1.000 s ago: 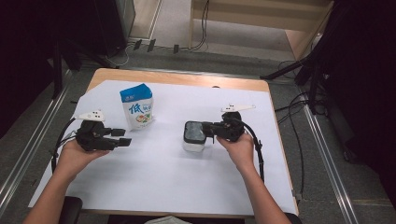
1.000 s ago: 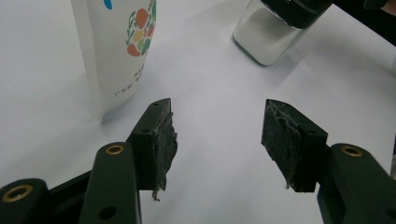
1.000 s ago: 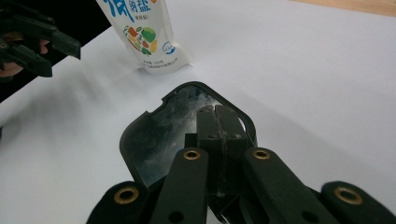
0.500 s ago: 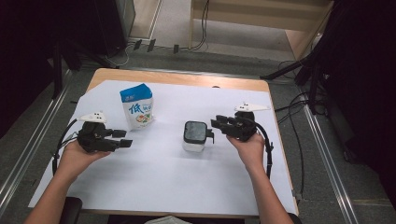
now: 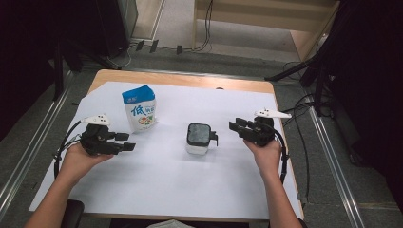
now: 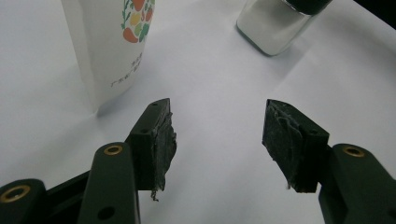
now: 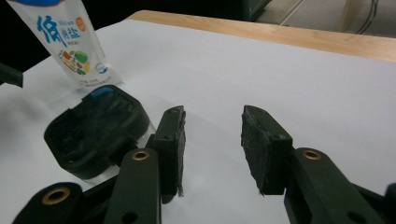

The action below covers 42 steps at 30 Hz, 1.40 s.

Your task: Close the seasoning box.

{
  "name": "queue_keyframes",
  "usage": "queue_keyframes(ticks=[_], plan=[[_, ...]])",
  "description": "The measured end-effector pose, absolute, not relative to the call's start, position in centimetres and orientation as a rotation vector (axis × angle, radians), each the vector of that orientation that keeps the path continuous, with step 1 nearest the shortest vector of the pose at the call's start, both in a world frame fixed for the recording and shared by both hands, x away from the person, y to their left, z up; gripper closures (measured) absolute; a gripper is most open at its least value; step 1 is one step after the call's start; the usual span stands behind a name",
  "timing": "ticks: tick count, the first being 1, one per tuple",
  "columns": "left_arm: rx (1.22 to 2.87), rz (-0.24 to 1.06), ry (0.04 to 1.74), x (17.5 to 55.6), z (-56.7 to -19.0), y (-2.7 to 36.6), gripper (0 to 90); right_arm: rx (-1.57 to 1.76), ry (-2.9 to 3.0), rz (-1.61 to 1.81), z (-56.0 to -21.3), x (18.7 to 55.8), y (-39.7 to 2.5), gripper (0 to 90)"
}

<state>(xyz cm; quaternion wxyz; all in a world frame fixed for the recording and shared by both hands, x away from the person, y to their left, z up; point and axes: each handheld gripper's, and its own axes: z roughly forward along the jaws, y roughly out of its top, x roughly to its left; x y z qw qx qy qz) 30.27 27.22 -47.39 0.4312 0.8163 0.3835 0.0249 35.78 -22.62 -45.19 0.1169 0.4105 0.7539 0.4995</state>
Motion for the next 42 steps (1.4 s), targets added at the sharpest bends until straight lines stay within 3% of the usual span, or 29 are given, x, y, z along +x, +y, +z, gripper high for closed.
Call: queue_keyframes(ticks=[29, 42], plan=[[2.017, 0.041, 0.95, 30.3, -47.5, 26.9, 42.8, 1.299, 2.127, 1.351, -47.5, 33.1, -28.0, 55.7], [2.036, 0.032, 0.97, 30.5, -47.9, 26.7, 42.1, 1.295, 2.142, 1.336, -48.1, 32.8, -27.8, 51.8]])
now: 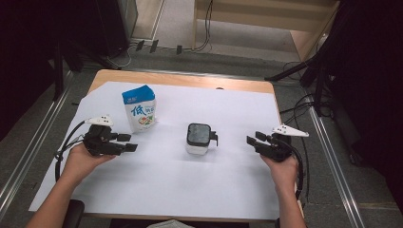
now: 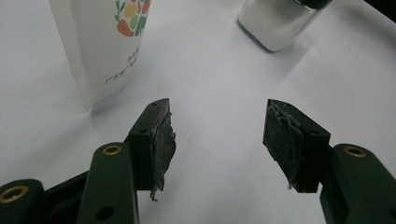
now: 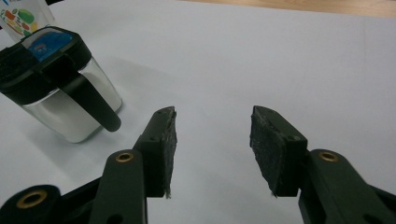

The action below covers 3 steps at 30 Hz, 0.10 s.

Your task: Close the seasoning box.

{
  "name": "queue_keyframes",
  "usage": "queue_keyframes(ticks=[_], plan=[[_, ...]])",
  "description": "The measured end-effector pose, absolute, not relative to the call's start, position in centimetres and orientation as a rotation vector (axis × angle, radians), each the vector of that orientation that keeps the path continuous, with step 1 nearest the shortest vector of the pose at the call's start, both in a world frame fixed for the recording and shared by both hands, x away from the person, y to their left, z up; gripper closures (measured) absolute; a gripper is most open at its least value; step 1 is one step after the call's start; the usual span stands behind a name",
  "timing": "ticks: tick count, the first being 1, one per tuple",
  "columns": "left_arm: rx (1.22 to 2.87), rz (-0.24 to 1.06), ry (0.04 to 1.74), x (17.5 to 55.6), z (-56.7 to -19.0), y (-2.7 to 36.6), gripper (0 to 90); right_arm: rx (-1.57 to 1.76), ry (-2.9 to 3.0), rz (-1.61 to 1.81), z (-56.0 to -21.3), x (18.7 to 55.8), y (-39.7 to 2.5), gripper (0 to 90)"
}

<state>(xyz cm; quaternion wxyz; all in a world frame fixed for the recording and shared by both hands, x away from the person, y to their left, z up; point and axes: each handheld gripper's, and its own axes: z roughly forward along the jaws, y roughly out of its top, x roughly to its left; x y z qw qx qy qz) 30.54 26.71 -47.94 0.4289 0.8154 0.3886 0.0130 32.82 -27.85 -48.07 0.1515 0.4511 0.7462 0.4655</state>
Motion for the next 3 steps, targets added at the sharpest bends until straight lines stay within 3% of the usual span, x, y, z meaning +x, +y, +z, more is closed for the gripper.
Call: queue_keyframes(ticks=[3], plan=[[2.043, 0.041, 0.97, 30.44, -47.93, 26.63, 40.4, 1.295, 2.139, 1.34, -48.06, 32.84, -27.88, 51.6]])
